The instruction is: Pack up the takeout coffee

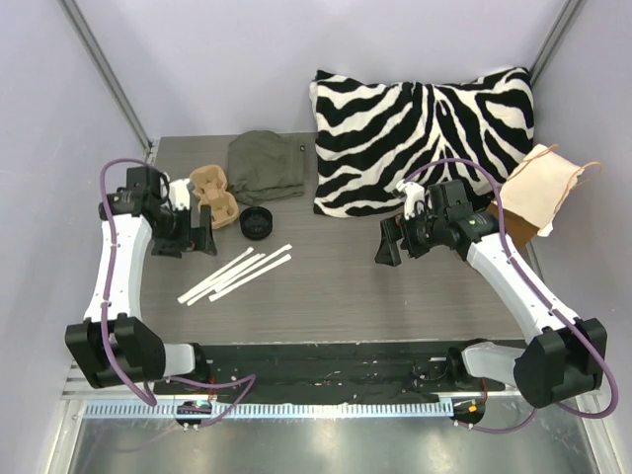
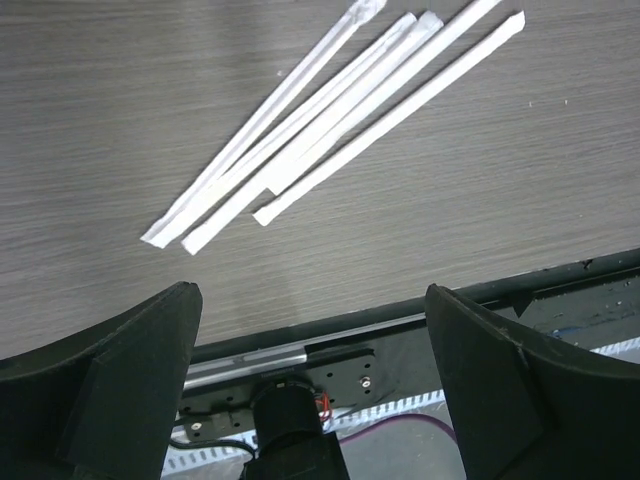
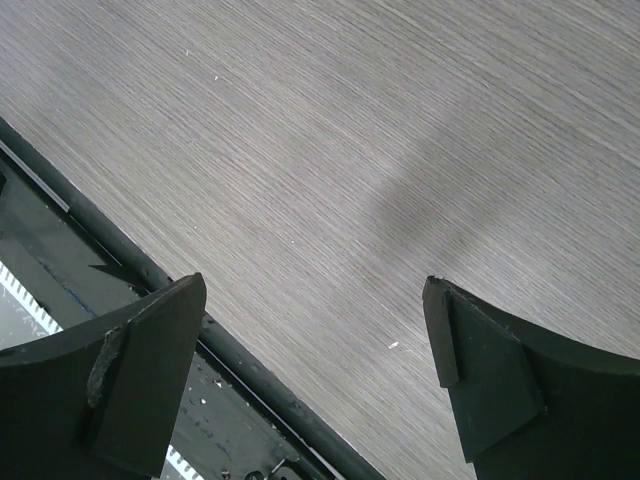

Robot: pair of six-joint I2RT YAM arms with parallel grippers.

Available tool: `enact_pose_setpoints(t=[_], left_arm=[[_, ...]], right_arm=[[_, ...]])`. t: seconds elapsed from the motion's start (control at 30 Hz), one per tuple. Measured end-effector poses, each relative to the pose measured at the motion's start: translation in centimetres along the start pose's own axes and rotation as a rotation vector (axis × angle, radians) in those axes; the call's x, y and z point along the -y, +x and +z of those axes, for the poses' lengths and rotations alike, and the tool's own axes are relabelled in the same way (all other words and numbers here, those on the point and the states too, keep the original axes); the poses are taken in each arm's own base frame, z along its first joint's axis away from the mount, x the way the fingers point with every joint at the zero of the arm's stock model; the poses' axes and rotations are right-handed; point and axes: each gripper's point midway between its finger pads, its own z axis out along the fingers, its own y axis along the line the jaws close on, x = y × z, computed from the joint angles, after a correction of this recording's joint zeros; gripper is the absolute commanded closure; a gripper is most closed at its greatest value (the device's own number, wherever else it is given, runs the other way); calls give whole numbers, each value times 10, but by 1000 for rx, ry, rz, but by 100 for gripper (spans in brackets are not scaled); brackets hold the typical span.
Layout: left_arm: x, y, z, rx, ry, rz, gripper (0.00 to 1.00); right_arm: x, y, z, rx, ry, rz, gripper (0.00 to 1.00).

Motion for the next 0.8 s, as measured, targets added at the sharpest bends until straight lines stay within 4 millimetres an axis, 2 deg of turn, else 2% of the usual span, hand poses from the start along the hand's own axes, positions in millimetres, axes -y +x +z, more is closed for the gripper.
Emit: enact_pose_setpoints(t=[0.1, 0.27, 0.4, 0.53, 0.63, 0.8], left_arm=[[-5, -24, -15, 31, -39, 18, 0], [-24, -87, -45, 131, -167, 77, 0], [-40, -120, -59, 172, -254, 105, 0], [-50, -138, -63, 177, -306, 114, 1], [-58, -146, -57, 160, -331, 113, 12], [-70, -148, -33, 94, -347, 104, 29]], right_arm=[[1, 0, 1, -5, 4, 4, 0], [9, -6, 6, -32, 26, 11, 0], [18, -12, 8, -61, 57, 2, 0], [20, -15, 5, -78, 72, 0, 0], [20, -16, 3, -80, 76, -5, 0], [21, -9, 5, -121, 74, 5, 0]])
